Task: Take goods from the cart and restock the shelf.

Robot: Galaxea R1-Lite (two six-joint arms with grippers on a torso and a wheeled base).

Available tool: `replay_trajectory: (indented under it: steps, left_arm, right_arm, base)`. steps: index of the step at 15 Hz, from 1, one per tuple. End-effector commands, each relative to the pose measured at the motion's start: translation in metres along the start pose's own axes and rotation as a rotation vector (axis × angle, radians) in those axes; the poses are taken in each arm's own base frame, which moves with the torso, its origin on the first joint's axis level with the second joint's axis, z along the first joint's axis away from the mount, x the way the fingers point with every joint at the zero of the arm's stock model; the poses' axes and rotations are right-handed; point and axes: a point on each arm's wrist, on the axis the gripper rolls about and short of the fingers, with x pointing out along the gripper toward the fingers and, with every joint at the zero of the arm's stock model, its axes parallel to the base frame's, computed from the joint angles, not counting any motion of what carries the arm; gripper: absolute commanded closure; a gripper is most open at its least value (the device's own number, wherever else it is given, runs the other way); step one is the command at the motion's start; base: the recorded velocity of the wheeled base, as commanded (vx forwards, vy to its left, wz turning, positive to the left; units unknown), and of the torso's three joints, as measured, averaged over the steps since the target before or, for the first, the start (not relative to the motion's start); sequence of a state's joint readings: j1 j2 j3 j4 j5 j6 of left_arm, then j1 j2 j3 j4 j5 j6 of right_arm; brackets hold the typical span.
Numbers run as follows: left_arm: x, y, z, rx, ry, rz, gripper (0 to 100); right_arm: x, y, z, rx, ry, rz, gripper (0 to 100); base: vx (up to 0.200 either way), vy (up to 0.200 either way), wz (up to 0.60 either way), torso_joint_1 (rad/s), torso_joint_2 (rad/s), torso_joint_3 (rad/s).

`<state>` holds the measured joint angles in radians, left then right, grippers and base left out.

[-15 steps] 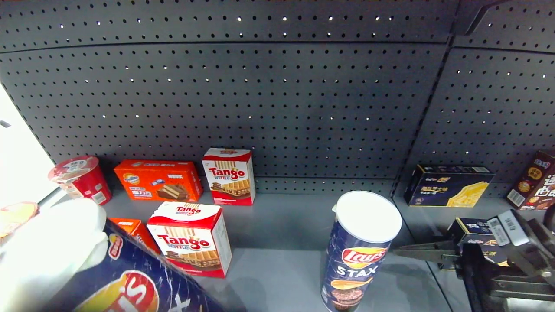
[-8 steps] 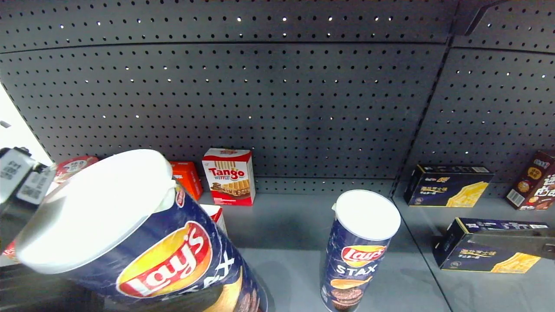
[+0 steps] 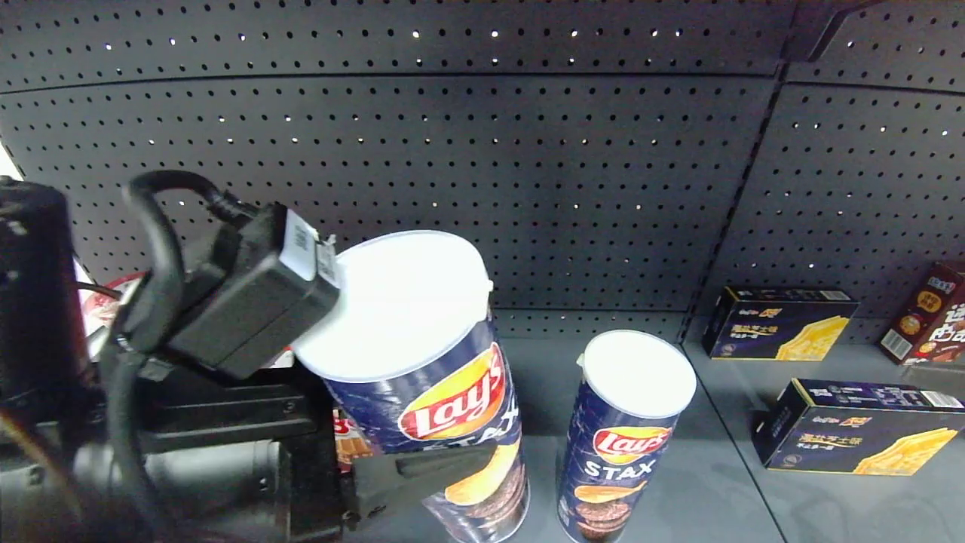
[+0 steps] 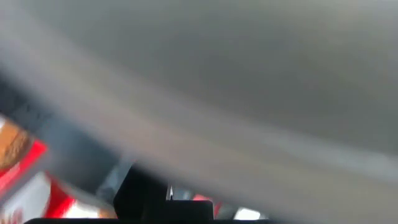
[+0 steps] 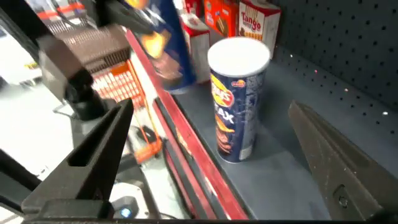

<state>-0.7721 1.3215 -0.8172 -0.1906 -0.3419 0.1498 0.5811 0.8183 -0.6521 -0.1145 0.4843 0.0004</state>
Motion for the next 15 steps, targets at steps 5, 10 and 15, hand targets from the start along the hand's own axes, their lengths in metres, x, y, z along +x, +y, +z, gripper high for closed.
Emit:
replay_trajectory:
  steps: [5, 10, 15]
  left_arm:
    - [0.041, 0.065, -0.018, 0.005, 0.05, -0.028, 100]
    - [0.076, 0.095, -0.035, 0.033, -0.017, -0.145, 100]
    - [0.103, 0.117, -0.027, 0.043, -0.038, -0.204, 100]
  right_arm:
    - [-0.006, 0.003, -0.006, 0.018, -0.017, 0.0, 0]
    - [-0.005, 0.003, -0.006, 0.029, -0.015, 0.001, 0]
    - [-0.004, 0.003, -0.01, 0.035, -0.005, 0.002, 0]
  base:
    - [0.0, 0.0, 0.0, 0.0, 0.0, 0.0]
    - [0.0, 0.0, 0.0, 0.0, 0.0, 0.0]
    - [0.0, 0.0, 0.0, 0.0, 0.0, 0.0]
